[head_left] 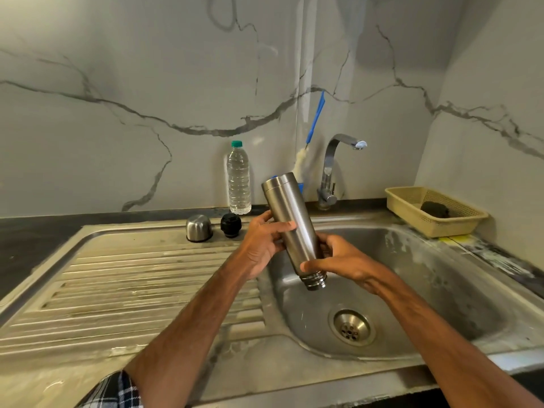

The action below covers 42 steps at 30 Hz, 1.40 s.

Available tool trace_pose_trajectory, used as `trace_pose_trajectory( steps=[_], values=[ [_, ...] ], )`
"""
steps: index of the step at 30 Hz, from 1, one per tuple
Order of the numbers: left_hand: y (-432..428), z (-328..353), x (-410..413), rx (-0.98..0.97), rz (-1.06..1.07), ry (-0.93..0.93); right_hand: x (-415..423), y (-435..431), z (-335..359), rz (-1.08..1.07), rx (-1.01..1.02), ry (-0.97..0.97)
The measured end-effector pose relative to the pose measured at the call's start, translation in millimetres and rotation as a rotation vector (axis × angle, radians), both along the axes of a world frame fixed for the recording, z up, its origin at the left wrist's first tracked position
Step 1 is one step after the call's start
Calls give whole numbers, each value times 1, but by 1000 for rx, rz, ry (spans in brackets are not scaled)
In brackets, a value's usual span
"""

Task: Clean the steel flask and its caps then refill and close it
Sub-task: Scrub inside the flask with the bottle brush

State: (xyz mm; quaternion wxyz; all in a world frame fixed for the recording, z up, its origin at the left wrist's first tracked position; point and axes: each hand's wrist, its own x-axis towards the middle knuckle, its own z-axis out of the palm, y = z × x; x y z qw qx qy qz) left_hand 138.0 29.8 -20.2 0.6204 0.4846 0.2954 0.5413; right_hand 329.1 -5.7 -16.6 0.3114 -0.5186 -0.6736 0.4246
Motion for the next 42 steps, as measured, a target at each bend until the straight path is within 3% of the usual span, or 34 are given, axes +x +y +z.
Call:
trace_pose_trajectory(
  steps=[4, 9, 12, 17, 20, 23, 30, 37, 42],
  values=[
    [-3, 2, 3, -16, 6, -26, 0, 2, -6, -124, 71, 1],
    [-7, -3, 15, -1, -20, 194, -13, -2, -5, -352, 254, -199],
    [-7, -5, 15, -7, 8, 221, -15, -1, -8, -401, 291, -249],
    [-4, -9, 10, -70, 37, 106, -18, 0, -12, -376, 316, -230],
    [-2, -9, 4, -99, 89, 32, -19, 0, -3, -309, 282, -89],
    [3, -11, -2, -113, 141, -49, -16, 12, 17, -374, 339, 39],
    [8, -18, -9, -97, 157, -116, -21, 105, 90, -527, 593, -95],
    [10, -21, -13, -109, 157, -177, -40, 183, 130, -564, 432, -48],
    [13, -23, -15, -131, 159, -184, -45, 202, 135, -575, 512, -45]
  ],
)
